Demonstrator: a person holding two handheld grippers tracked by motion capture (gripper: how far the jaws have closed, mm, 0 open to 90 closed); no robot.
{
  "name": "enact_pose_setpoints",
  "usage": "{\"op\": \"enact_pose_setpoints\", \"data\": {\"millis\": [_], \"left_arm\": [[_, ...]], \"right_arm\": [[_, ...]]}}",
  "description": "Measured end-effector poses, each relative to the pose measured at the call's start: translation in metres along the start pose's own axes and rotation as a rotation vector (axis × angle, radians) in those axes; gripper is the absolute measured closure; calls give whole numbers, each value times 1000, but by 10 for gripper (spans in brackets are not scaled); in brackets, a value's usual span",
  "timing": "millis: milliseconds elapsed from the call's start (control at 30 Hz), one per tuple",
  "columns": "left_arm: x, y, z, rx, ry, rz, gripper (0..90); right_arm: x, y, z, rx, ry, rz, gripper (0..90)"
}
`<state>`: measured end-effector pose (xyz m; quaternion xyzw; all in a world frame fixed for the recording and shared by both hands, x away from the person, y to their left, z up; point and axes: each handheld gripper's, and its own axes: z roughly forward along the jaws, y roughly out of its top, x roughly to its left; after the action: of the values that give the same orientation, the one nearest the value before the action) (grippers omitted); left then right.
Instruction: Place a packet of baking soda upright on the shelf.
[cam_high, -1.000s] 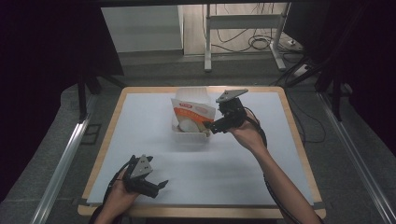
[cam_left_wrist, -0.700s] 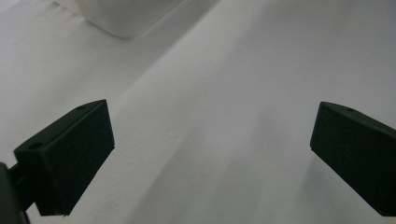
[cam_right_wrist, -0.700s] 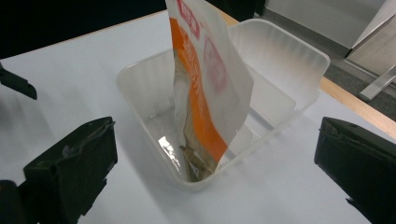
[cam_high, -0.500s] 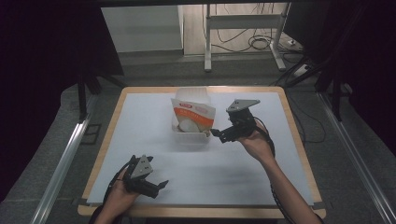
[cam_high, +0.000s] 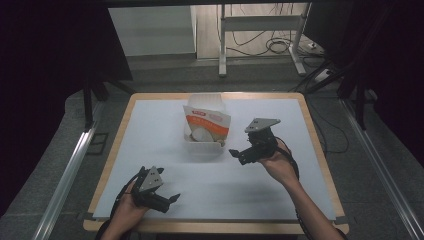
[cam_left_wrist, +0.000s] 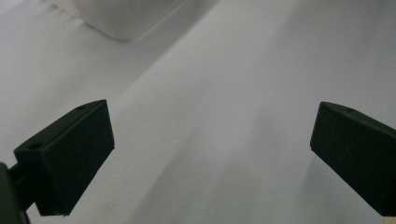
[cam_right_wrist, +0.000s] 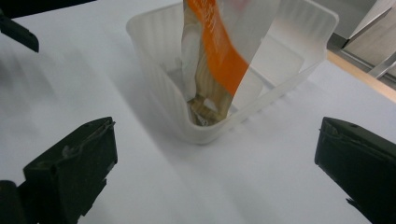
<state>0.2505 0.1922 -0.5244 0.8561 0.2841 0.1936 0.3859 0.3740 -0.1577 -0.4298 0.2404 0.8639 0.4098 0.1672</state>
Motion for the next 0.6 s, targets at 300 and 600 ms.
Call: {"op": "enact_pose_setpoints", "data": {"millis": [300,600], "left_arm": [[0,0,0,0,-5,-1,0],[-1,0,0,0,-3,-3,0]], "right_arm": [[4,-23,-10,0,-2,28,0],[3,-51,-38,-6,-41,78,0]]}}
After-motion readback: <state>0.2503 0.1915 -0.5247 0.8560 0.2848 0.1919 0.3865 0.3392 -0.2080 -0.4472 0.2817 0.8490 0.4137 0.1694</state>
